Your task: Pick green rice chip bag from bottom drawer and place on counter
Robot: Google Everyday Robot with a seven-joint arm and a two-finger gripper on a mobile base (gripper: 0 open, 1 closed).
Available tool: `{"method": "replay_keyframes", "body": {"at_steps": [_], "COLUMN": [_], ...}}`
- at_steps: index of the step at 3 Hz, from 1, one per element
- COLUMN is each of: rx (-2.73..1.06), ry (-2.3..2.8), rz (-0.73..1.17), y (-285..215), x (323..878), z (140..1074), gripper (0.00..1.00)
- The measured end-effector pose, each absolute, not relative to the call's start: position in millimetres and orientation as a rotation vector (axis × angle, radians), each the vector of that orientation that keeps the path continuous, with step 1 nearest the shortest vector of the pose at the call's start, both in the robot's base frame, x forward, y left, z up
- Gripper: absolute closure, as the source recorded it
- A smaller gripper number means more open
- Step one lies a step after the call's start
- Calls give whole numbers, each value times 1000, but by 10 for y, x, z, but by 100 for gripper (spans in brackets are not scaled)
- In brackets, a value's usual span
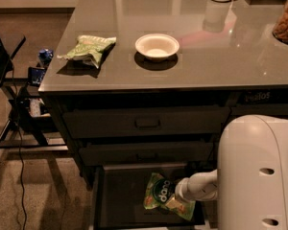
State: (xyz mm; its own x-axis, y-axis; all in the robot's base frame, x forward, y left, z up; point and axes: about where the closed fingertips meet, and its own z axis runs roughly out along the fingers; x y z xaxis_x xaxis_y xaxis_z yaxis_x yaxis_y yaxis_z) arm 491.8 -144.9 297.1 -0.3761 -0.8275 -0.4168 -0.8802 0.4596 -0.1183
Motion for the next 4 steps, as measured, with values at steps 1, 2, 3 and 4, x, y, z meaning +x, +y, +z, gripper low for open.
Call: {"method": "replay_keyframes", "body": {"at_steps": [1, 2, 3, 4], "rx": [-1432, -1446, -1457, -1453], "ry": [2296, 2289, 2284, 2243], "rz": [171, 163, 149, 87], "y": [-1449, -1515, -1627, -1854], "x": [4919, 4914, 4894, 4944], "z": [2972, 3180, 3486, 4163], "gripper": [100, 100, 100, 100]}}
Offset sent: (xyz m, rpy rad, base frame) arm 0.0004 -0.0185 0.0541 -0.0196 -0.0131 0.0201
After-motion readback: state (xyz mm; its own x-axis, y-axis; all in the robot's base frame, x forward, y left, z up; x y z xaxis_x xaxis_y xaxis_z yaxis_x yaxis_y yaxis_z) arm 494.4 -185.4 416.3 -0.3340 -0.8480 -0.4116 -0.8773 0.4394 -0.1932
